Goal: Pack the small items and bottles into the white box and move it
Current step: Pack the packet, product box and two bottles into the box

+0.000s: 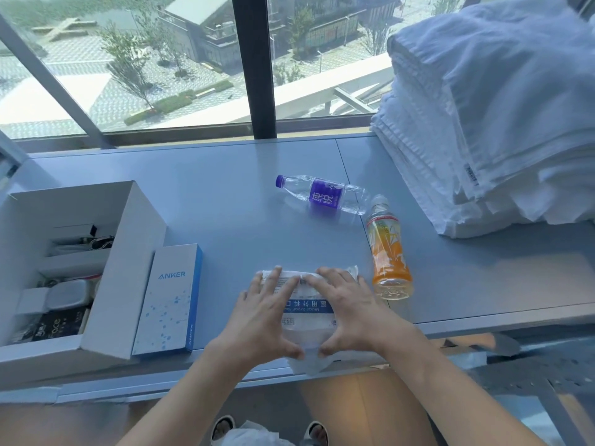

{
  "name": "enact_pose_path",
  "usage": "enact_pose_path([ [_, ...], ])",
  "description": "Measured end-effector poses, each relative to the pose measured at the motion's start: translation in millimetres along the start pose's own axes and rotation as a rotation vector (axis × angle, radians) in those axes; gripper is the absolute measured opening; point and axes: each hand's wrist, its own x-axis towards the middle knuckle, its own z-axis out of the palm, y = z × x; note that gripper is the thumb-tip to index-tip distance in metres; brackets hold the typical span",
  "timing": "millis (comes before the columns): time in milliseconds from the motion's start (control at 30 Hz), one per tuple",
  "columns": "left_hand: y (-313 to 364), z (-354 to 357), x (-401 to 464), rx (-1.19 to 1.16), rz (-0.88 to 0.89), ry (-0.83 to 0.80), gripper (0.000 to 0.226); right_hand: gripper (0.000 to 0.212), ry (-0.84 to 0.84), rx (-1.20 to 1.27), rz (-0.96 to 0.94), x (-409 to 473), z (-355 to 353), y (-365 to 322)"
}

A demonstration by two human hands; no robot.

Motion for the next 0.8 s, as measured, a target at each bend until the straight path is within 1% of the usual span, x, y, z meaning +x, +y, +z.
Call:
enact_pose_path([
  [67,-1.2,-0.8,-1.0,0.047,0.016,-0.016,0.139,0.128,0.013,-0.003,0.000,-8.7,3.7,-1.3],
  [200,-2.0,-1.9,-1.2,0.093,0.063,0.013,0.136,0.116,0.050,-0.002,0.024,-23.8,7.2,-4.9],
  [300,3.4,-1.6,0.9,0.108,0.119,0.035,0.127,0.113,0.081,0.011,0.047,-31.2,8.8,-7.1],
  [467,5.9,-7.8,2.5,0.062,0.171,0.061,0.115,0.113,0.157,0.020,0.103,-36.6,8.0,-10.3],
  [633,-2.1,-31.4,-0.1,0.057,0.202,0.156,0.106,0.107,0.264,-0.005,0.125,-30.0,-8.0,-24.7],
  [800,-27.2,-69.9,-14.3,0.062,0.218,0.277,0.100,0.103,0.334,-0.030,0.087,-12.0,-36.0,-56.7],
])
